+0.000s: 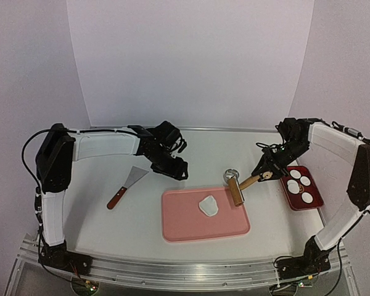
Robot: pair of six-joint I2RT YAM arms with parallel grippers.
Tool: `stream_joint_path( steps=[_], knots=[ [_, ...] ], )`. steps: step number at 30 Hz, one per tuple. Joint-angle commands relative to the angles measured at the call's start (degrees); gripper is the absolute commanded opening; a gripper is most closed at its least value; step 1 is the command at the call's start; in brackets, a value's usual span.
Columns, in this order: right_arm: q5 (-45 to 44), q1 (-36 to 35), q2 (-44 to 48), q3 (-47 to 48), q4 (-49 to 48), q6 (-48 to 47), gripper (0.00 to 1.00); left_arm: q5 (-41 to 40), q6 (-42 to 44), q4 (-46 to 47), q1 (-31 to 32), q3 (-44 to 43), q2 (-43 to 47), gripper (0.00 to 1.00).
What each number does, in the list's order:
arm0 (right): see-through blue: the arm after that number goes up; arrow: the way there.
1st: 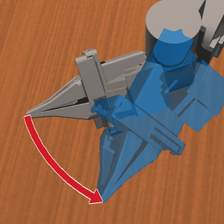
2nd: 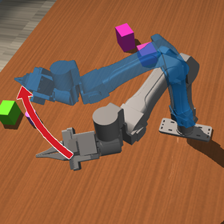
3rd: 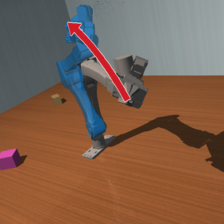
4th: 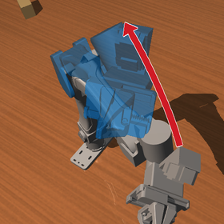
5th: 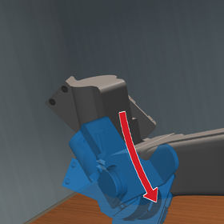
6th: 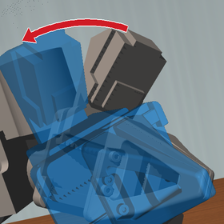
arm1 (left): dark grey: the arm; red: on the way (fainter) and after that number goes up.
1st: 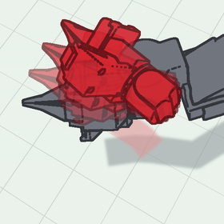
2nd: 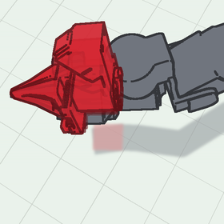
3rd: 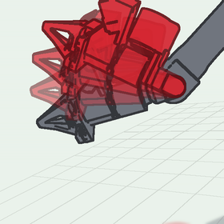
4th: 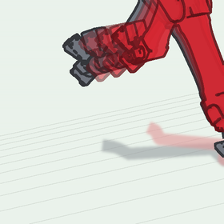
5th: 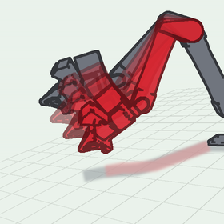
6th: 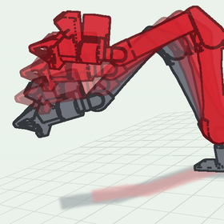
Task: Roll out the dumpling wrappers from the dough
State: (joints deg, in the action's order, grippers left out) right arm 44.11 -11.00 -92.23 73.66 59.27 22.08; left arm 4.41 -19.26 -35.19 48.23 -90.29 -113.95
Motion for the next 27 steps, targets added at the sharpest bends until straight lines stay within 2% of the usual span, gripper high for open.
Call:
stream_joint_path(
  steps=[1,9,16,23,27],
  knots=[
    [0.11,-0.44,3.06,0.12,-1.23,2.24,0.00,1.65,13.33,-2.16,0.34,-8.58,-6.73,0.72],
    [-1.40,-0.69,4.07,-0.83,-1.66,4.30,0.00,2.69,16.61,-1.11,0.42,-12.96,-12.27,0.69],
    [-1.62,-0.95,3.83,-1.33,-2.13,4.59,0.00,5.52,17.35,-0.54,1.54,-11.28,-13.92,0.62],
    [-1.83,-1.56,3.84,-2.28,-2.56,4.23,0.00,3.79,16.89,-1.24,3.30,-10.58,-15.04,0.61],
    [-1.76,-1.66,4.29,-2.65,-2.55,3.84,0.00,2.50,16.10,-1.38,3.52,-9.57,-15.37,0.57]
  ],
)
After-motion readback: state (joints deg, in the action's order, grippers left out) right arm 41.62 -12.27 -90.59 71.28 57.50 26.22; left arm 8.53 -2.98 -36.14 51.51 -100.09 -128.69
